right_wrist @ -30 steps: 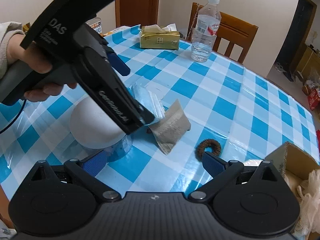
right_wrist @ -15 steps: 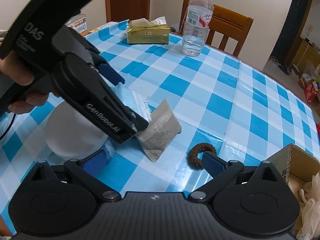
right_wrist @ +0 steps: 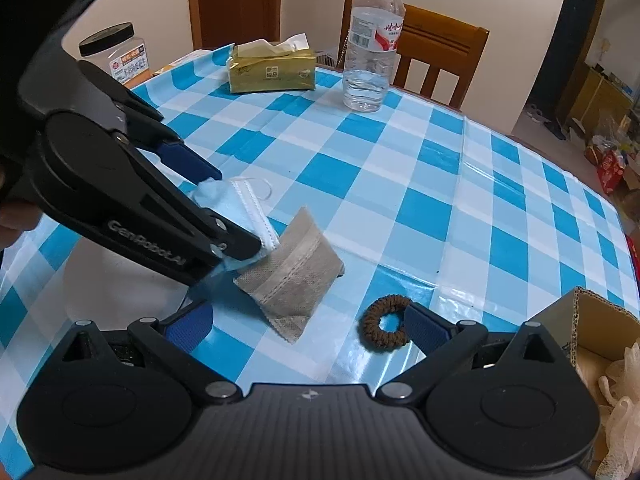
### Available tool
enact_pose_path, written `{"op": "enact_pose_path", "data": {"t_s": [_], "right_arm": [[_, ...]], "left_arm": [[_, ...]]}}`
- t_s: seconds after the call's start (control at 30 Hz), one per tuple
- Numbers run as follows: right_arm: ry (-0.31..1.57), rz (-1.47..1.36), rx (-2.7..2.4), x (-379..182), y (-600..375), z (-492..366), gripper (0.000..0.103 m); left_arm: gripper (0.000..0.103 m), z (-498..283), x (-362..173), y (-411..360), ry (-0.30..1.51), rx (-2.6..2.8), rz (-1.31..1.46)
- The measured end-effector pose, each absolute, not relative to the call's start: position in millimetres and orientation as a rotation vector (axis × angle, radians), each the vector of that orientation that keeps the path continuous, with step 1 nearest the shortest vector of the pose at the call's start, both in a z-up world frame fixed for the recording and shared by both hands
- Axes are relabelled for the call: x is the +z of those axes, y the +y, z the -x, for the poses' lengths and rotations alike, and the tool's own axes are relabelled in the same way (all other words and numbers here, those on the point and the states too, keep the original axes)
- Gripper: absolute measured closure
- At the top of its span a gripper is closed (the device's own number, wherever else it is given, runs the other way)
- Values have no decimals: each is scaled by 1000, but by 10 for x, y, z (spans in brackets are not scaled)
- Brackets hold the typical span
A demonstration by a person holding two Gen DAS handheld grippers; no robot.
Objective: Organize soft objects
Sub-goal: 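Close the left gripper on the blue face mask while the right gripper approaches the grey pouch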
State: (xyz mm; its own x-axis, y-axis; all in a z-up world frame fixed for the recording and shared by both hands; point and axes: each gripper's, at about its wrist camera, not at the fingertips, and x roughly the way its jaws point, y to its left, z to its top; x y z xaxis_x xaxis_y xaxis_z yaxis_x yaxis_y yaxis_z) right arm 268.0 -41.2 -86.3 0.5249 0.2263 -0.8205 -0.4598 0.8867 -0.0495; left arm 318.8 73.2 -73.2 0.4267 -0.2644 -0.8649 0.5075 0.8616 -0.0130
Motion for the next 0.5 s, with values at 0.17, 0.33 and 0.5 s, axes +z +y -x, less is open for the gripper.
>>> {"op": "enact_pose_path", "data": {"t_s": [0.17, 0.33, 0.5], "right_arm": [[927, 283, 407, -924, -368, -2730, 1], [928, 270, 394, -972, -317, -2818, 3], [928, 240, 375, -1037, -290, -2925, 3]], "left_arm": [[40, -3203, -685, 765, 1011, -476, -256], [40, -3226, -629, 802, 995, -465, -245], [40, -3266, -603, 833, 988, -454, -240]]}}
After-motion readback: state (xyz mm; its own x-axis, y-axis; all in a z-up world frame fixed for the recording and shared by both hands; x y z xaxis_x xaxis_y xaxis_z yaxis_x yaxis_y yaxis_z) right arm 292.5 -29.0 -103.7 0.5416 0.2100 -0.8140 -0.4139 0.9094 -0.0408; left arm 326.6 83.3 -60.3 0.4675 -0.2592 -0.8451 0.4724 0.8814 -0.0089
